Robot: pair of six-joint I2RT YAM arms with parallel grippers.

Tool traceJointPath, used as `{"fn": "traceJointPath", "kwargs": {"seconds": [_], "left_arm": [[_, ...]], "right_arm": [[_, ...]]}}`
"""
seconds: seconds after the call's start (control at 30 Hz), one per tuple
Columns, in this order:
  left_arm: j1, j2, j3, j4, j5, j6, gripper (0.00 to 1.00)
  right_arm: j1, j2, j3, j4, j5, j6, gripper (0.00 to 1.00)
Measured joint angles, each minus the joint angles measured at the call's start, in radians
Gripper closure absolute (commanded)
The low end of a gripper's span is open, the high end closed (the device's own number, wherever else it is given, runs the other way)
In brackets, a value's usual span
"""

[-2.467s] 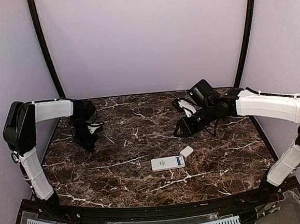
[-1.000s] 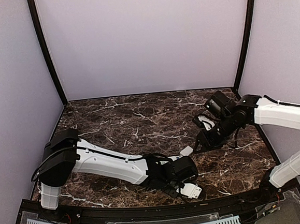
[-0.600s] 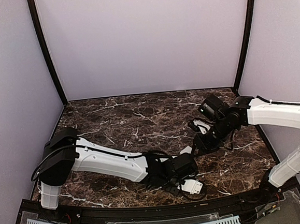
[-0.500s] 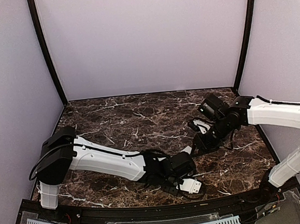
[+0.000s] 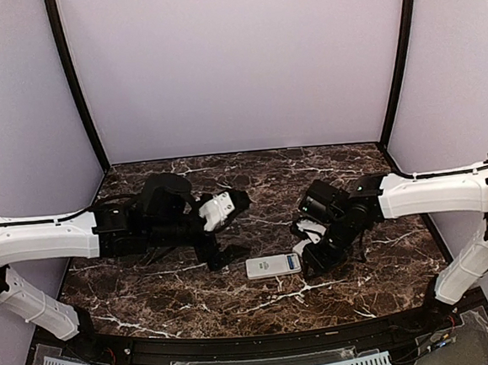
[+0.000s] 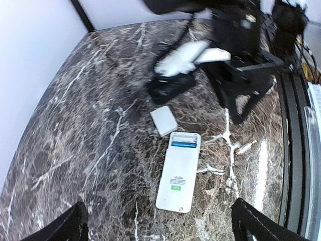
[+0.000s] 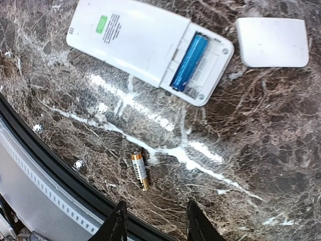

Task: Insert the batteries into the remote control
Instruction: Pick up the battery at the center of the board.

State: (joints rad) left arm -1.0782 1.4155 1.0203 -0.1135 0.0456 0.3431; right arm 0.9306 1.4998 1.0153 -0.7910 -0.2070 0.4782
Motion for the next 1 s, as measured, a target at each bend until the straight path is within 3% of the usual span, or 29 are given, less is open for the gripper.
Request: {"fn": "traceJointPath", "kwargs": {"seconds": [0.17, 0.4, 0.63, 1.0], "left_arm": [[0.11, -0.164, -0.145, 0.093, -0.029, -0.225, 0.01], [0.161, -0.138, -0.154, 0.089, -0.113, -0.397, 0.01], [0.167, -0.105, -0.169, 0.087, -0.126, -0.441, 0.01], [0.167, -0.101, -0.195, 0.098, -0.132, -0.441, 0.01]], "right_arm": [[0.071, 0.068, 0.01, 0.003, 0.019, 0.014, 0.63], [0.158, 0.246, 0.128, -0.049, 0.088, 0.013, 0.64], [0.192, 0.348, 0.208, -0.108, 0.139, 0.002, 0.69], [0.23, 0.452, 0.308, -0.183, 0.182, -0.012, 0.93]]}}
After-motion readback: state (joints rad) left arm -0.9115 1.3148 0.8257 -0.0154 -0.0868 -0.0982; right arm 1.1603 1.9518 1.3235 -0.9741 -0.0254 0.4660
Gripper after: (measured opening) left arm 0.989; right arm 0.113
